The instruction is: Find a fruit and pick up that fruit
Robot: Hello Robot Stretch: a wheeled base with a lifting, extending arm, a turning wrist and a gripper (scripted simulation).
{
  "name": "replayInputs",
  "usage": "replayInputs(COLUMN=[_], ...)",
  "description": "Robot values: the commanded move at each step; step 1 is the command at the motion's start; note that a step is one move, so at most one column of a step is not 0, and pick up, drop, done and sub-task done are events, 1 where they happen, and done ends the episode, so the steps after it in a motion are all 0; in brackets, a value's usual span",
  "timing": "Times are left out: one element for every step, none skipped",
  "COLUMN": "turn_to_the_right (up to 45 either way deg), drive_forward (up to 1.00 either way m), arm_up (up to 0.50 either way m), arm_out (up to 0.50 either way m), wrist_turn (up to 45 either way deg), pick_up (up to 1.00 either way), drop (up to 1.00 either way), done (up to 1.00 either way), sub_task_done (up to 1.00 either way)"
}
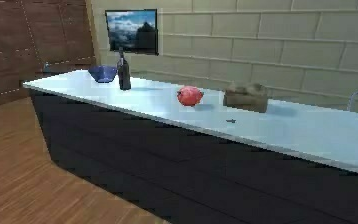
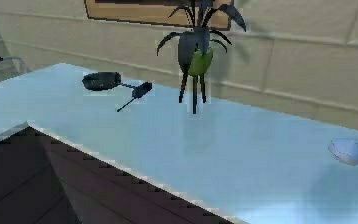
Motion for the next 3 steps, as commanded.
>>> replayInputs(turn_to_the_right=[45.0,-42.0,0.0], drive_forward=[0.00,0.00,0.25], arm_up=[0.00,0.00,0.00], arm_out=[0.00,0.00,0.00], wrist_turn=[0.0,0.0,0.0], pick_up=[0.00,0.00,0.00], drop=[0.00,0.00,0.00], done=[0.00,0.00,0.00], sub_task_done=[0.00,0.00,0.00])
